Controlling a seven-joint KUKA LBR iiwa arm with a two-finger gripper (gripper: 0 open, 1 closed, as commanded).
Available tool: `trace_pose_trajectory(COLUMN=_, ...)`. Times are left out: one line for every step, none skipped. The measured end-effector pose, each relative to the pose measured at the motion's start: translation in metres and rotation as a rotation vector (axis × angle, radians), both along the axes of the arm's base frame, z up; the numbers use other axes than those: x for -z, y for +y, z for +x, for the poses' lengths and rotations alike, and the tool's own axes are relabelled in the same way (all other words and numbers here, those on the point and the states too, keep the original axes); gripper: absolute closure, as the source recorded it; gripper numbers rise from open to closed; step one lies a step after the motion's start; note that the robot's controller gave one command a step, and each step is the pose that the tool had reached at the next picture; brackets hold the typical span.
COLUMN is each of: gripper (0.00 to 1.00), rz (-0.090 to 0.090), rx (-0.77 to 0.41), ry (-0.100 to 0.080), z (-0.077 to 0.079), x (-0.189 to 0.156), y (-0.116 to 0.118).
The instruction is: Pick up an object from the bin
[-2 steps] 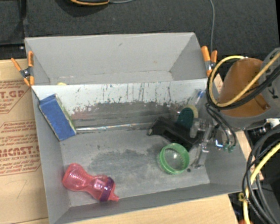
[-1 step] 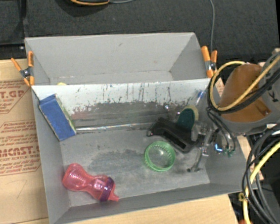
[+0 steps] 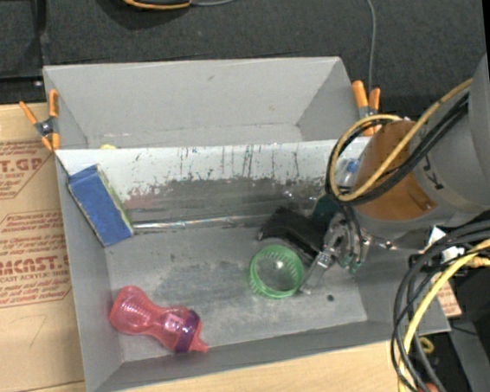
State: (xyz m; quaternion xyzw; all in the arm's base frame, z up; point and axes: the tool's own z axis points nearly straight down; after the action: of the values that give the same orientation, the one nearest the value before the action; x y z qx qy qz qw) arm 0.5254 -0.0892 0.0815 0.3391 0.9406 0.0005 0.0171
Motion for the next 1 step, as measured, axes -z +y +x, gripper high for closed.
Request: trace_pose_trajectory(gripper=0.0, rz=-0.006, rx=-0.383, ry=0.014, z=0.015, x=-0.0014, y=-0.0033)
